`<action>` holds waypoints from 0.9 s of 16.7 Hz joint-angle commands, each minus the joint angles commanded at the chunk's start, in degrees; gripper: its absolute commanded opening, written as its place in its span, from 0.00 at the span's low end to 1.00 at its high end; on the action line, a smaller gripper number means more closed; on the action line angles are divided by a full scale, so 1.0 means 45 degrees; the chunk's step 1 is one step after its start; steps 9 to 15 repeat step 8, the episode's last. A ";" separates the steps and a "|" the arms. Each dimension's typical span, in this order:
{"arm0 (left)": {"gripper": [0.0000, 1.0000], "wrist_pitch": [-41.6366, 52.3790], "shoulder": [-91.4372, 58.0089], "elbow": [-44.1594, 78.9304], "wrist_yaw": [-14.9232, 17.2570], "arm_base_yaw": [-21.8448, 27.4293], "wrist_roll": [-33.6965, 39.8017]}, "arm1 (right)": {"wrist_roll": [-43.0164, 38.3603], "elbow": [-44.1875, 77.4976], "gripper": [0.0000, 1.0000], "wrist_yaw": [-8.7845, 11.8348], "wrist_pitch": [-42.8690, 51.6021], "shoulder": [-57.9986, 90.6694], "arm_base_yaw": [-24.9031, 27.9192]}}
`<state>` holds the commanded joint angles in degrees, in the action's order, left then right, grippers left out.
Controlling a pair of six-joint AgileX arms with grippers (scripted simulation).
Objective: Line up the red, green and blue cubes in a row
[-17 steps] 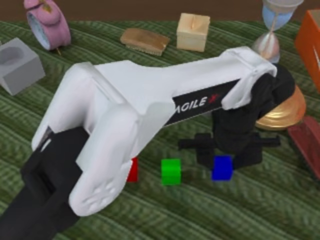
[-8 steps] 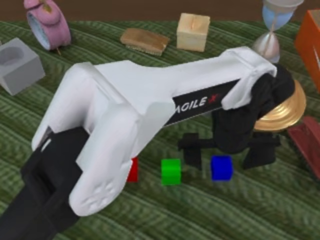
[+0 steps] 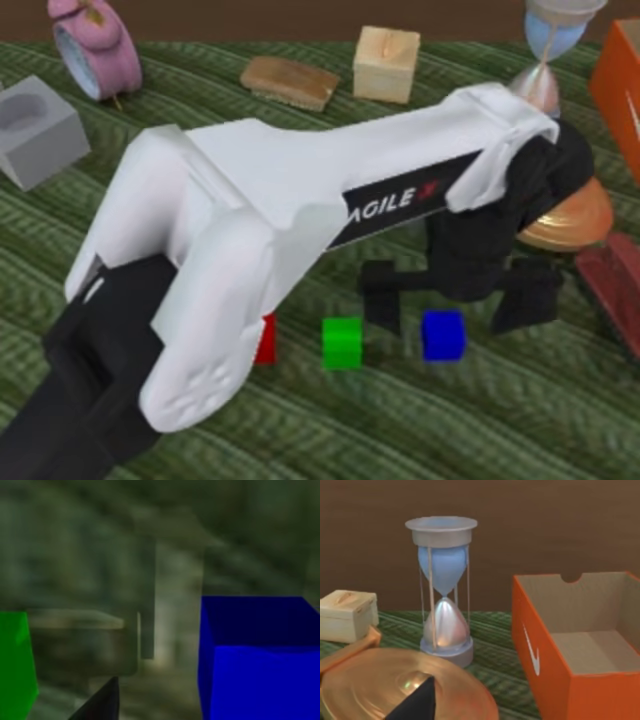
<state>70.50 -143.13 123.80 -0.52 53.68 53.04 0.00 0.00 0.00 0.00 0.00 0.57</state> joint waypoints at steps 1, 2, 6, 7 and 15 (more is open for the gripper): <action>1.00 0.0430 -0.0003 0.0442 0.0001 -0.0036 0.0023 | 0.0000 0.0000 1.00 0.0000 0.0000 0.0000 0.0000; 1.00 0.0960 -0.0005 0.0977 0.0004 -0.0073 0.0042 | 0.0000 0.0000 1.00 0.0000 0.0000 0.0000 0.0000; 1.00 0.2803 0.0037 0.2774 0.0009 -0.0187 0.0043 | 0.0000 0.0000 1.00 0.0000 0.0000 0.0000 0.0000; 1.00 0.2956 0.0058 0.2926 0.0009 -0.0203 0.0035 | 0.0000 0.0000 1.00 0.0000 0.0000 0.0000 0.0000; 1.00 0.2984 0.0066 0.2953 0.0009 -0.0207 0.0033 | 0.0000 0.0000 1.00 0.0000 0.0000 0.0000 0.0000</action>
